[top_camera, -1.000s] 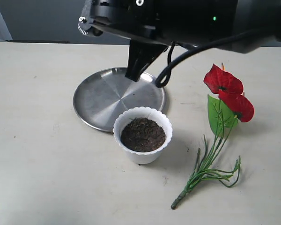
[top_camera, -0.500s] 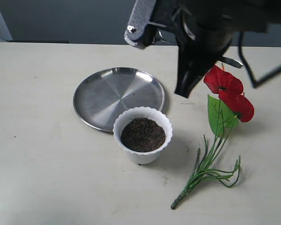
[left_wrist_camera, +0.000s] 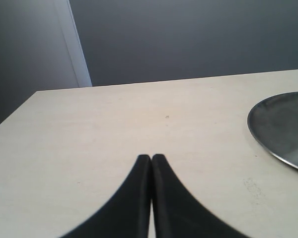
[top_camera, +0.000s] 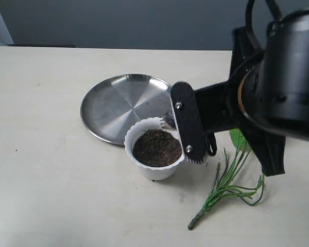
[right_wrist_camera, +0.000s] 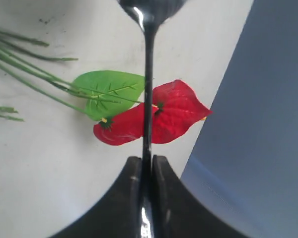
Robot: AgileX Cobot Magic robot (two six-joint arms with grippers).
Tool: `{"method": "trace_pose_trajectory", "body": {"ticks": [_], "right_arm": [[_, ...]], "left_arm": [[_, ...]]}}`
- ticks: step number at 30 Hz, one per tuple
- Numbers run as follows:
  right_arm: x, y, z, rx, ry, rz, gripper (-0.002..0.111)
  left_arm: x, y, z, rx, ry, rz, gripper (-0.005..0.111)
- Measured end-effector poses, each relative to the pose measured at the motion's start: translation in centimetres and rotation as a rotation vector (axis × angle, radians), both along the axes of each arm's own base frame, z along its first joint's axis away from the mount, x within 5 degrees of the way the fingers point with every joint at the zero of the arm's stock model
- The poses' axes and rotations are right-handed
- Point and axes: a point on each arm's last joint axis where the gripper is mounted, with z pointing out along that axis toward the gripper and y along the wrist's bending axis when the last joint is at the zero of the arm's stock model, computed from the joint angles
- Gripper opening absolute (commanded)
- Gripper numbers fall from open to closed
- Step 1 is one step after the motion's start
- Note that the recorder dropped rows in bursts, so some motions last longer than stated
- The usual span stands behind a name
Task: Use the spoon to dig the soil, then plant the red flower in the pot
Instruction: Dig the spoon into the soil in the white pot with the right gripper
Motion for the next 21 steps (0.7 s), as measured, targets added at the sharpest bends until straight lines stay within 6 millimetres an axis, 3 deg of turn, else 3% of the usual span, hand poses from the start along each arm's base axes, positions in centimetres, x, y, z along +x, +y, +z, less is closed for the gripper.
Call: {"method": "trace_pose_trajectory", "body": {"ticks": [11,21], "right_arm": [[1.3,2.4,-4.7,-0.222,-0.032,0.038,-0.001],[1.6,4.1,-7.1,-0.176,-0.025,0.032,-0.001]], "left_arm": [[0.0,0.0,0.0,0.0,0.0,0.0,0.0],[0.0,0.0,0.0,0.0,0.0,0.0,0.0]]}}
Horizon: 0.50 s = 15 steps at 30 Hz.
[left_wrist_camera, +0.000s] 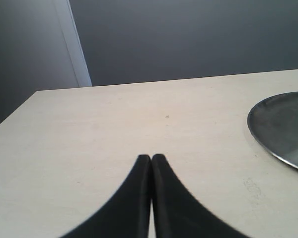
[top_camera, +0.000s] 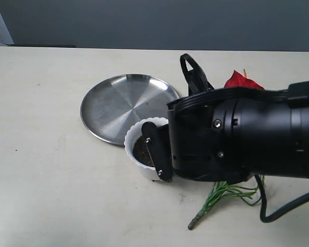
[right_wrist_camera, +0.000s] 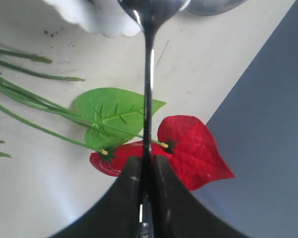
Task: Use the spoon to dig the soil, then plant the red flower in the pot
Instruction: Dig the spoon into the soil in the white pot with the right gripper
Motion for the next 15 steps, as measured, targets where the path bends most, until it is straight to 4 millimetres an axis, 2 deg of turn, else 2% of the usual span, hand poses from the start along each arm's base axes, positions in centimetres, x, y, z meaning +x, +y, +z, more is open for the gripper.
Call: {"method": "trace_pose_trajectory", "body": {"ticks": [7,15], "right_arm": [[0.1,0.4,-1.1,-0.021,0.007,-0.014,-0.001],[0.7,0.1,-0.4,-0.018,-0.101,-0.071,-0.001]], "left_arm": [[0.0,0.0,0.0,0.0,0.0,0.0,0.0],[0.0,0.0,0.0,0.0,0.0,0.0,0.0]]}}
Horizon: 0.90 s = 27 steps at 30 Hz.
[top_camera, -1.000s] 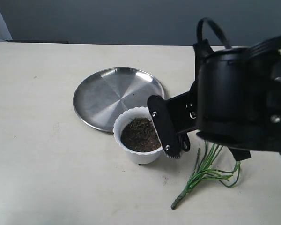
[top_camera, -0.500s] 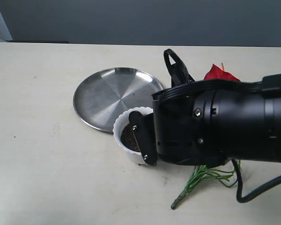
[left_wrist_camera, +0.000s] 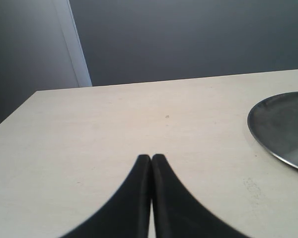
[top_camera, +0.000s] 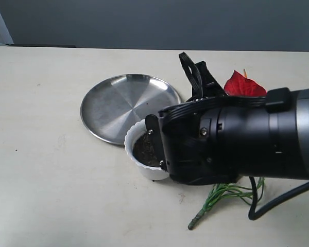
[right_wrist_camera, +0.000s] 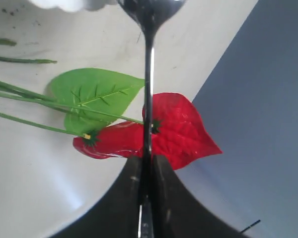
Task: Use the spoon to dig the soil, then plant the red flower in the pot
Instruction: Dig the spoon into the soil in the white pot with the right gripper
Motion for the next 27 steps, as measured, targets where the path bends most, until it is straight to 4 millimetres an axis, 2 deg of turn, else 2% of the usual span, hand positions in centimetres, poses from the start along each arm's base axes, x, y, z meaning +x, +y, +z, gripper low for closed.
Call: {"method": "trace_pose_trajectory", "body": {"ticks": [5,10,16,20,24,27], "right_arm": [[-0.6,-0.2,0.3,0.049,0.081,-0.047,-0.001],[-1.0,0.2,-0.3,0.068,0.157,-0.024,-0.001],[-0.3,1.0,-1.6,0.029,0.091,-0.022,-0.001],[-0.2,0.6,-1.1,0.026,0.053,-0.059,-0.001],[-0.8,0.0,0.4,0.118,0.085,-0.084,-0.001],[-1.1,0.4,-0.2,0.153,0.151,-0.081,-0.001]], "left_arm": [[0.0,0.0,0.0,0.0,0.0,0.0,0.0],[0.0,0.0,0.0,0.0,0.0,0.0,0.0],[0.0,0.0,0.0,0.0,0.0,0.0,0.0],[0.0,0.0,0.0,0.0,0.0,0.0,0.0],[0.0,0.0,0.0,0.0,0.0,0.0,0.0],[0.0,0.0,0.0,0.0,0.0,0.0,0.0]]}}
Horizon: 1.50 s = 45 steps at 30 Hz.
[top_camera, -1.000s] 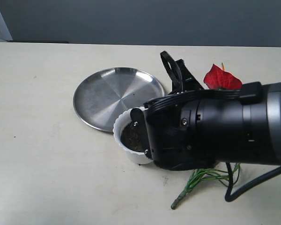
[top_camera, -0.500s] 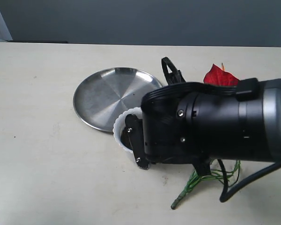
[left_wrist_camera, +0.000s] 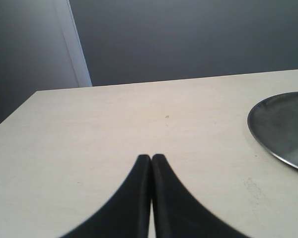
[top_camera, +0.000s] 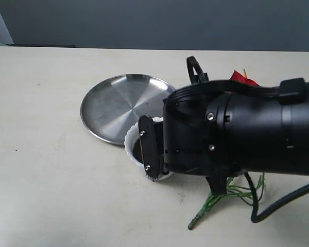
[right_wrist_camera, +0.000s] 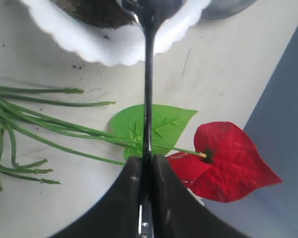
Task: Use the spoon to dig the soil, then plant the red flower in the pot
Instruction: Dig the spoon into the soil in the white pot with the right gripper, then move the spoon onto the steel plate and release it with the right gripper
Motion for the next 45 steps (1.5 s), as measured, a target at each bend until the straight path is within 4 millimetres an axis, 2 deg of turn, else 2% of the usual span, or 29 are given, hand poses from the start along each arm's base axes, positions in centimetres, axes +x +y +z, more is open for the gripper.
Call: {"method": "trace_pose_trajectory", "body": {"ticks": [7,10,16,21,27,32,37,45], "right_arm": [[0.6,1.0,-3.0,-0.118,0.003,0.04,-0.001],[0.9,1.1,-3.6,-0.132,-0.031,0.02,-0.001],[1.3,0.8,-2.4,-0.107,-0.13,-0.032,-0.001],[0.9,0.4,-1.0,-0.034,-0.114,-0.05,-0.001],[0.5,0.8,-2.3,-0.046,-0.026,-0.038,-0.001],[0.9,0.9,-3.5,-0.098,-0.072,-0.064,-0.001],[1.2,0.9,-2.1,-0.055,-0.134,-0.087,-0.001],[0.9,0.2,3.5,0.15,-0.178,-0.122,-0.001]], "left_arm": [[0.0,0.0,0.0,0.0,0.0,0.0,0.0],[0.0,0.0,0.0,0.0,0.0,0.0,0.0],[0.0,0.0,0.0,0.0,0.0,0.0,0.0],[0.0,0.0,0.0,0.0,0.0,0.0,0.0],[0.0,0.0,0.0,0.0,0.0,0.0,0.0],[0.0,0.0,0.0,0.0,0.0,0.0,0.0],[0.0,0.0,0.0,0.0,0.0,0.0,0.0],[0.0,0.0,0.0,0.0,0.0,0.0,0.0]]}}
